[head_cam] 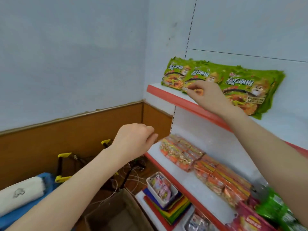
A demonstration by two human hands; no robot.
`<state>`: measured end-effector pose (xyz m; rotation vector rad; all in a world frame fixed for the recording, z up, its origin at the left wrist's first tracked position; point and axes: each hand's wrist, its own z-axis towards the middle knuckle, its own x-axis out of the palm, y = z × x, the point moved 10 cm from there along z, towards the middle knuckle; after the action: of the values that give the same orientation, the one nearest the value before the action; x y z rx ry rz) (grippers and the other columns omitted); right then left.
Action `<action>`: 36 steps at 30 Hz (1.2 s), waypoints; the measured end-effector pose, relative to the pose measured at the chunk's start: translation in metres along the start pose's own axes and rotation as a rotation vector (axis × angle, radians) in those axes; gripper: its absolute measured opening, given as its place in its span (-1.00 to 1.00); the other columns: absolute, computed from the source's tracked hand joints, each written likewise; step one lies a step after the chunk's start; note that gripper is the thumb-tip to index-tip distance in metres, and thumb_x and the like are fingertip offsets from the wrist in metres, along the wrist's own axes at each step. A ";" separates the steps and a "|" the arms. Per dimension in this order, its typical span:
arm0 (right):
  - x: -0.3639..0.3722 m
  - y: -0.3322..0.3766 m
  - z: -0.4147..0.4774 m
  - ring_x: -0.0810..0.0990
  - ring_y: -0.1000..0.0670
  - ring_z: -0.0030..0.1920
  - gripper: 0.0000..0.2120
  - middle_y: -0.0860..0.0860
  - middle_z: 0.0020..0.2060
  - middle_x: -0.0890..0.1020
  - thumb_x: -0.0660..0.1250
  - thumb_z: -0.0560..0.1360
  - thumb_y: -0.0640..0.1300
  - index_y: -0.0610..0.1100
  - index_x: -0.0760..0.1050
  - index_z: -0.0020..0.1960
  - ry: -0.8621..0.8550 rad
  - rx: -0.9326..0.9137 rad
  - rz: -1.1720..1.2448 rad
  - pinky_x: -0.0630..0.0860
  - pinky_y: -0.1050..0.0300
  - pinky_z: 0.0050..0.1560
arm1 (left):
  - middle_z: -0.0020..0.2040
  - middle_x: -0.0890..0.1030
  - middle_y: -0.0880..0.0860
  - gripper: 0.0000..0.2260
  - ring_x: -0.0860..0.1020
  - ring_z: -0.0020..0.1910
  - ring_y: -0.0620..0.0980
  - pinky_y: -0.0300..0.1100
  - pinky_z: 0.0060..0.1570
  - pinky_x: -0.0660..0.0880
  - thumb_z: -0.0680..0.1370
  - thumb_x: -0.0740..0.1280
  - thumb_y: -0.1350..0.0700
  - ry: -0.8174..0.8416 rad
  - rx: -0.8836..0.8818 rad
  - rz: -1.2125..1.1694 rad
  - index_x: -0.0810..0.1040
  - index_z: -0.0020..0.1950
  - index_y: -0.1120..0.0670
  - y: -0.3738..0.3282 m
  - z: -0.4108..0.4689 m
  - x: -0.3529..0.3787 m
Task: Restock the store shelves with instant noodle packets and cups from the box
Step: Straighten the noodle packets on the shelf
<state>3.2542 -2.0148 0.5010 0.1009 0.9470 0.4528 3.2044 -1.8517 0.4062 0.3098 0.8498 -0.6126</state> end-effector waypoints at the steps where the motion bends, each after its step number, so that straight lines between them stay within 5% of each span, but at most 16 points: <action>1: 0.007 0.002 0.004 0.53 -0.03 0.15 -0.78 -0.09 0.08 0.62 0.27 0.51 -0.16 -0.21 0.56 0.11 0.001 0.009 0.010 0.31 0.29 0.08 | -0.36 0.61 -0.02 -0.47 0.56 -0.39 -0.03 -0.22 -0.49 0.39 0.47 -0.11 -0.14 0.009 -0.002 -0.005 0.61 -0.20 0.06 0.008 -0.001 0.003; 4: 0.023 0.005 0.017 0.52 -0.02 0.16 -0.78 -0.08 0.09 0.62 0.27 0.51 -0.18 -0.22 0.56 0.11 -0.001 0.016 0.002 0.27 0.33 0.05 | -0.35 0.61 -0.02 -0.52 0.56 -0.38 -0.04 -0.32 -0.51 0.30 0.51 -0.04 -0.12 0.016 -0.010 -0.036 0.62 -0.18 0.06 0.027 0.004 0.014; 8: 0.036 -0.004 0.041 0.51 -0.03 0.18 -0.78 -0.06 0.11 0.61 0.25 0.52 -0.17 -0.19 0.55 0.11 0.020 0.017 -0.027 0.29 0.27 0.08 | -0.35 0.59 -0.03 -0.47 0.55 -0.38 -0.05 -0.16 -0.45 0.51 0.49 -0.12 -0.15 0.028 -0.016 -0.036 0.60 -0.18 0.05 0.044 0.031 0.035; 18: 0.028 -0.044 0.139 0.49 -0.04 0.23 -0.72 -0.07 0.20 0.56 0.24 0.54 -0.14 -0.18 0.50 0.21 -0.046 0.053 -0.139 0.29 0.23 0.15 | -0.29 0.63 0.01 -0.45 0.60 -0.29 0.05 -0.13 -0.42 0.48 0.45 -0.12 -0.16 -0.030 0.008 -0.040 0.61 -0.13 0.07 0.090 0.147 0.073; 23: 0.043 -0.054 0.171 0.46 -0.02 0.26 -0.71 -0.07 0.21 0.56 0.26 0.53 -0.15 -0.18 0.49 0.22 -0.039 0.087 -0.160 0.26 0.26 0.19 | -0.10 0.66 0.04 -0.40 0.60 -0.12 0.08 -0.02 -0.22 0.55 0.44 -0.15 -0.21 -0.025 0.003 -0.073 0.58 0.02 0.08 0.125 0.190 0.096; 28: 0.065 -0.072 0.183 0.45 -0.05 0.28 -0.68 -0.08 0.23 0.55 0.29 0.51 -0.13 -0.19 0.47 0.24 -0.027 0.169 -0.282 0.28 0.16 0.25 | 0.12 0.60 0.10 -0.64 0.54 0.11 0.09 -0.04 0.03 0.49 0.57 0.17 -0.09 0.047 -0.004 -0.219 0.46 0.26 0.08 0.158 0.226 0.118; 36: 0.108 -0.078 0.180 0.31 -0.09 0.38 -0.50 -0.10 0.39 0.36 0.35 0.47 -0.06 -0.14 0.34 0.36 0.087 0.333 -0.501 0.23 0.09 0.32 | 0.33 0.43 0.18 -0.40 0.40 0.28 0.13 -0.04 0.17 0.36 0.48 0.34 -0.10 0.220 -0.025 -0.542 0.27 0.37 0.21 0.197 0.291 0.161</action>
<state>3.4785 -2.0203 0.5032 0.1408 1.0858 -0.1665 3.5825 -1.8996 0.4678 0.1211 1.1641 -1.0836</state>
